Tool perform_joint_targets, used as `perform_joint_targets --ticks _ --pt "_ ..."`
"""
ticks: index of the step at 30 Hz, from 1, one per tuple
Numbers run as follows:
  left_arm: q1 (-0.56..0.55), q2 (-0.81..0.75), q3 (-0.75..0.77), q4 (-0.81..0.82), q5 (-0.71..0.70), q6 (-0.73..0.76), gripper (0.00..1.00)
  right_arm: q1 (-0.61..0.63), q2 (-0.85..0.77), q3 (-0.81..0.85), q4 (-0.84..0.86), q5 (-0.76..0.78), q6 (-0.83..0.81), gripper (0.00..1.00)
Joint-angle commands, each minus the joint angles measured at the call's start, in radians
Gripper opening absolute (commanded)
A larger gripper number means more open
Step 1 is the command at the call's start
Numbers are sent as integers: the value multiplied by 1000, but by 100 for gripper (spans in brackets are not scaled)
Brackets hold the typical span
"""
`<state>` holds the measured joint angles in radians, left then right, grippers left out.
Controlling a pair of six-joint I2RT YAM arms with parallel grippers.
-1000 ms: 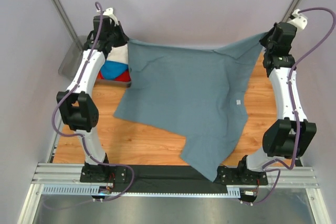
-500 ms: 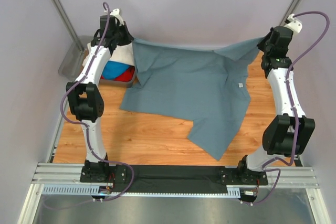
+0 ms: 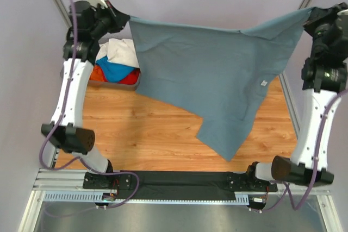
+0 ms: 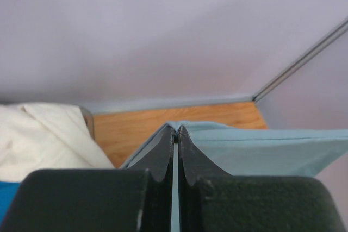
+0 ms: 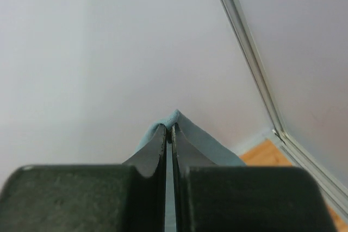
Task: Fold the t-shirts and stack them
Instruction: Flatten the tshirt out
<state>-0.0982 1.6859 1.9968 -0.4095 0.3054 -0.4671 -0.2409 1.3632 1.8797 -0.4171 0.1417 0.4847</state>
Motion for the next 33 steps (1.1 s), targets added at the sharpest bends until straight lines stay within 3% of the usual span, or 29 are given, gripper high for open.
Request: perform_joint_targets --ticks 1,9,14,18,23,28,31,33 --pt "8 -221 26 25 -9 -27 0 -8 -171 75 5 -33 37 0" --pt "8 -552 112 -98 -106 16 0 35 -418 205 -49 -24 52 0" --pt "8 -711 126 -155 -164 27 0 68 -458 440 -135 12 17 0" --pt "2 -755 155 -209 -230 56 0 101 -449 524 -161 41 -3 0" --pt "-6 -730 149 -249 -291 102 0 140 -438 411 -181 59 -12 0" --pt "-6 -629 148 -270 -342 177 0 141 -406 198 -164 35 3 0" --pt "-6 -565 85 -272 -315 188 0 141 -403 34 -117 53 3 0" --pt "-6 -543 -41 -247 -275 180 0 141 -408 -68 -59 68 -3 0"
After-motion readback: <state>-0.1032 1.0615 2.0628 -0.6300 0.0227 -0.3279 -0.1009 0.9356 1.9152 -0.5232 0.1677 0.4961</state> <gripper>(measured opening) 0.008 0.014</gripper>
